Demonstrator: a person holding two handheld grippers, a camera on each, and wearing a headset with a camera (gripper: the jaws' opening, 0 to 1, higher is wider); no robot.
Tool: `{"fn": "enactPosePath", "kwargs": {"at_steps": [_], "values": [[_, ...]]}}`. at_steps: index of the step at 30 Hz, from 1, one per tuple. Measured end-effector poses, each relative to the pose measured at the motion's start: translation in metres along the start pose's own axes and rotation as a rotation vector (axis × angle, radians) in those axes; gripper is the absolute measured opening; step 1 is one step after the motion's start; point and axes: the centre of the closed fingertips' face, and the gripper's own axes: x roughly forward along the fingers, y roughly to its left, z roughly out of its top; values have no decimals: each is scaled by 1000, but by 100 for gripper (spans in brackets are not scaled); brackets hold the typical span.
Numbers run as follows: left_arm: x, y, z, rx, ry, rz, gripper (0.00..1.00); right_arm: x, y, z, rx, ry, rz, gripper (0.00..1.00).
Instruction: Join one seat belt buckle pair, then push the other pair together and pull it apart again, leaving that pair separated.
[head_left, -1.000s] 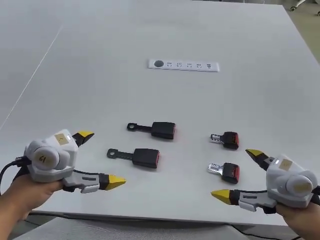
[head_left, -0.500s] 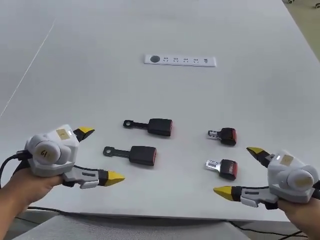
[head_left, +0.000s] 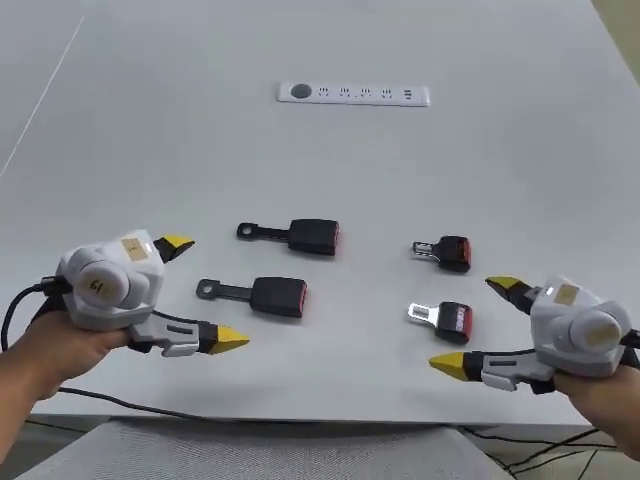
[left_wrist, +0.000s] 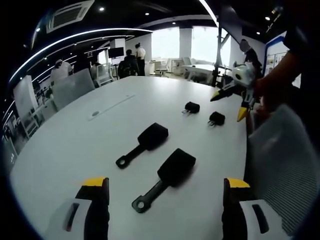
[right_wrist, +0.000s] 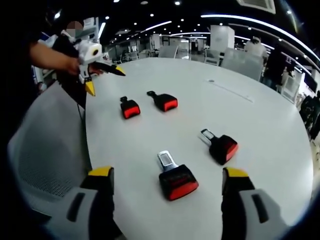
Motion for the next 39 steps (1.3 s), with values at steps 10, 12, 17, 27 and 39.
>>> {"fn": "enactPosePath", "kwargs": {"at_steps": [10,12,17,27,39], "values": [[21,2,-2,24,27,-54,96,9,-5,-13,6,45,29,86],[25,2,-3,30,34,-63,96,11,-4,-15,10,55,41,85],[39,0,-5,55,51,-99,92,15,-4,-19,11,74,58,83],[66,-7,-15,101,99,-175,88,18,-2,-16,7,110,99,75],[87,-9,-25,142,151,-232,79,23,-1,-18,-59,141,155,60]]}}
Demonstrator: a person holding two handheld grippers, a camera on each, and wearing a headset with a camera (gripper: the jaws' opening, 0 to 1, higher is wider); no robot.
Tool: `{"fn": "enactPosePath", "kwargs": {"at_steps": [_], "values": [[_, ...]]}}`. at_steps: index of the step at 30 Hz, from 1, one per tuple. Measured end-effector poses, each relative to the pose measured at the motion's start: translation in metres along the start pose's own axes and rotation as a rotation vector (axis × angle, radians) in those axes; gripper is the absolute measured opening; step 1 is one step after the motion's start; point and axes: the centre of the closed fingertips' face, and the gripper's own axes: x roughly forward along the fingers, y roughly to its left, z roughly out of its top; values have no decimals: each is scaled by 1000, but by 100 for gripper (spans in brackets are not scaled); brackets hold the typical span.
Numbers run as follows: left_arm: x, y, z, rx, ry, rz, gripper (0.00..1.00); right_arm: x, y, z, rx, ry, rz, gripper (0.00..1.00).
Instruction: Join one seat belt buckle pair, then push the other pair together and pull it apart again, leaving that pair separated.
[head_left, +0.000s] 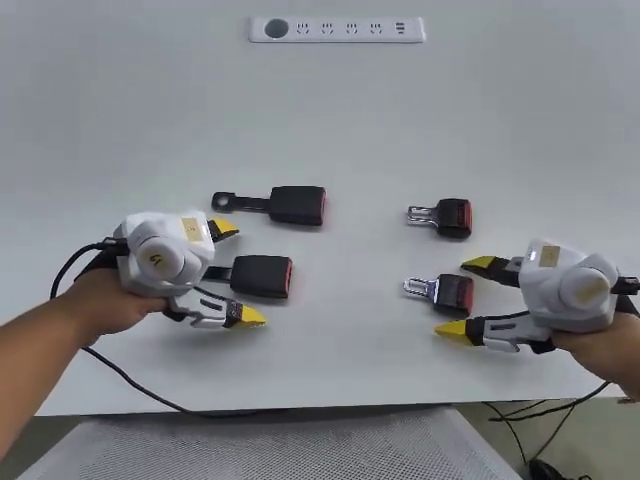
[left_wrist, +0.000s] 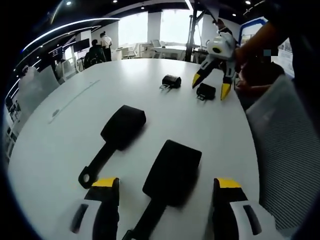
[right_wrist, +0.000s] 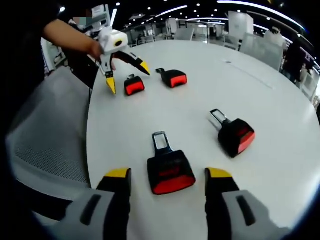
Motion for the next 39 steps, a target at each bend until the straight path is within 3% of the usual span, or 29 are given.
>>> {"fn": "enactPosePath", "kwargs": {"at_steps": [5,8,12,15,17,26,39], "values": [[2,-1,4,41,-3,-15,70,-4,1,-6,-43,25,31,54],[4,-1,0,60,20,-22,64,-6,1,-7,-43,25,42,49],[3,0,1,78,18,-19,60,-6,1,-8,-68,36,58,45],[1,-4,0,113,25,-42,47,-7,1,-10,-104,43,67,40],[1,-1,0,120,25,-30,41,-7,-1,-10,-105,41,66,36],[1,-4,-2,156,44,-60,38,-6,-3,-9,-118,38,94,34],[1,-8,0,160,61,-59,37,-6,-3,-10,-146,44,123,33]]}}
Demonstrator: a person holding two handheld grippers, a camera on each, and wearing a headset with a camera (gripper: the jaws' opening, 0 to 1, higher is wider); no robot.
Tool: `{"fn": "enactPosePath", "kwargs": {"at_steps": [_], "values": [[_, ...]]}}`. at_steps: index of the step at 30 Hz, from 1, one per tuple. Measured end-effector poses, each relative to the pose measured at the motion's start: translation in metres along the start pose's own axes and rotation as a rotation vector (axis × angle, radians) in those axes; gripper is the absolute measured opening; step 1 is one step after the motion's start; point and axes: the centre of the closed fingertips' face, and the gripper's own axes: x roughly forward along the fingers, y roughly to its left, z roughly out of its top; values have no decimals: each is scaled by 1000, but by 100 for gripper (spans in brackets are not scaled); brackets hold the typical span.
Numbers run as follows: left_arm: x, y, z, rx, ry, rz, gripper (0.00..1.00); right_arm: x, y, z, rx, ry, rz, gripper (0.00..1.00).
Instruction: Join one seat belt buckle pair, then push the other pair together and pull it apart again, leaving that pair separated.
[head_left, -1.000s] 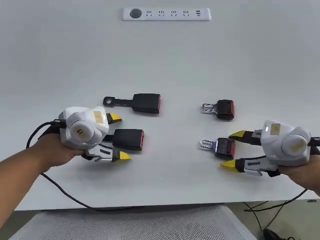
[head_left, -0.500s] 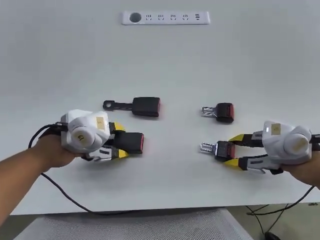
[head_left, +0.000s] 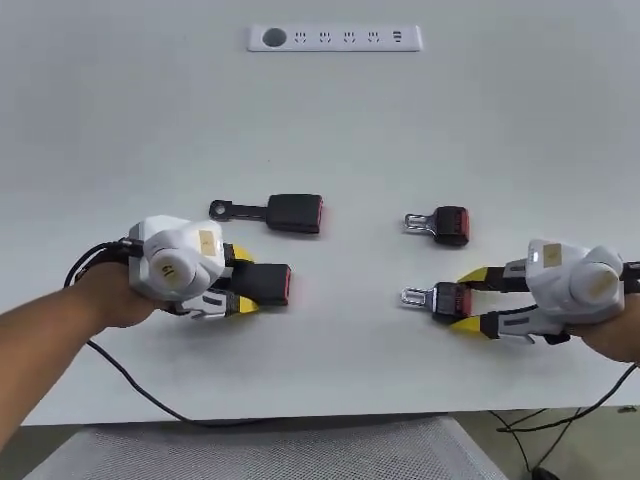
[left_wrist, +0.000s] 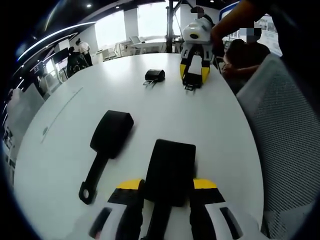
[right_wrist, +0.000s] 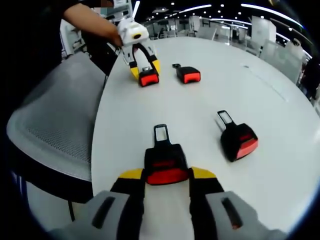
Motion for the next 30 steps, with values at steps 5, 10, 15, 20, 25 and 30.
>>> {"fn": "enactPosePath", "kwargs": {"at_steps": [5,10,15,20,25,30], "values": [[0,1,-1,-9,2,-3,37,1,0,2,-5,-7,6,33],[0,0,0,-4,12,-5,37,6,0,8,-8,-20,12,33],[0,0,0,-3,21,-11,37,14,1,19,-12,-42,12,33],[-1,1,-1,2,31,-15,37,23,3,31,-18,-68,22,33],[0,2,-2,5,37,-19,36,33,6,40,-36,-94,34,33],[0,2,-3,4,39,-20,36,42,11,48,-44,-129,47,33]]}}
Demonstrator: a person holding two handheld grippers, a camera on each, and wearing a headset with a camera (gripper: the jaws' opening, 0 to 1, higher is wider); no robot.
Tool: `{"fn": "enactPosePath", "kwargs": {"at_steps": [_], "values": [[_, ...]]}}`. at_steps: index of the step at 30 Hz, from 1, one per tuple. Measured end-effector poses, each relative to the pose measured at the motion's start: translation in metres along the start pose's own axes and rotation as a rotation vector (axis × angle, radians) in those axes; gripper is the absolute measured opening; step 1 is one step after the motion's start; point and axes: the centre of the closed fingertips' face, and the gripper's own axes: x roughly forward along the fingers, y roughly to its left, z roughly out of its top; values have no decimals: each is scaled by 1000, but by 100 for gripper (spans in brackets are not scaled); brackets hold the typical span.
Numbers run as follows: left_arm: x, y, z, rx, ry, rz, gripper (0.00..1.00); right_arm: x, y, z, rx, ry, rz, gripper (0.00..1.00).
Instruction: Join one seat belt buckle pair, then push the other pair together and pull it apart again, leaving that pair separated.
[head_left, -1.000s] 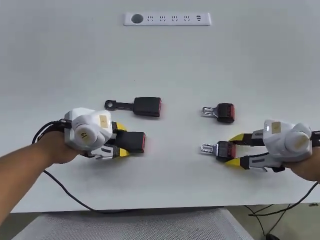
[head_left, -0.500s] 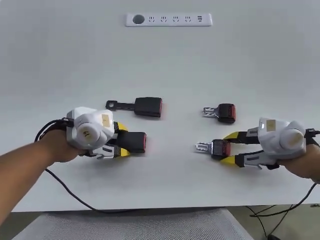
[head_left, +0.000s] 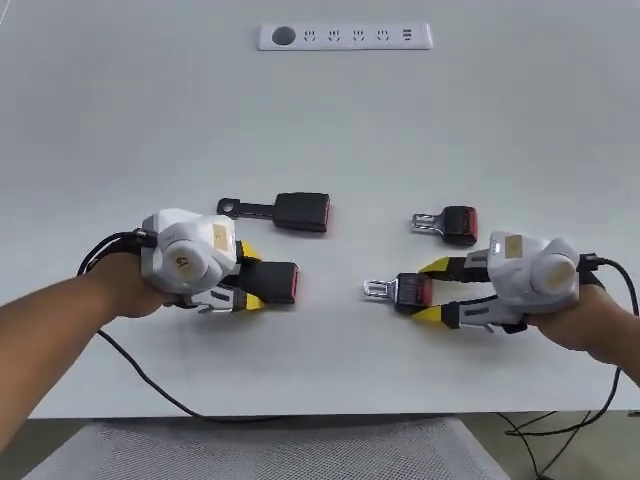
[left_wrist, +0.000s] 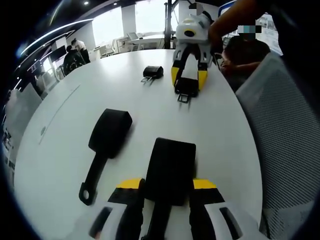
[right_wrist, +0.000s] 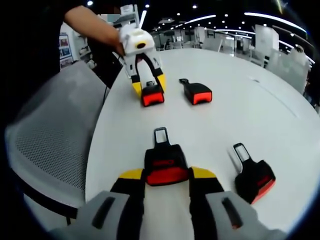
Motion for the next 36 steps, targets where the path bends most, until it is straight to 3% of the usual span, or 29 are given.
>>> {"fn": "enactPosePath", "kwargs": {"at_steps": [7,18,27,36], "values": [[0,0,0,-2,5,-1,36,10,9,11,-1,-35,16,34],[1,2,-1,-2,13,-3,36,44,9,37,9,-99,38,33],[0,1,2,-2,22,-3,36,58,3,48,19,-123,46,33],[0,1,2,-5,23,-4,36,63,3,51,2,-112,48,33]]}}
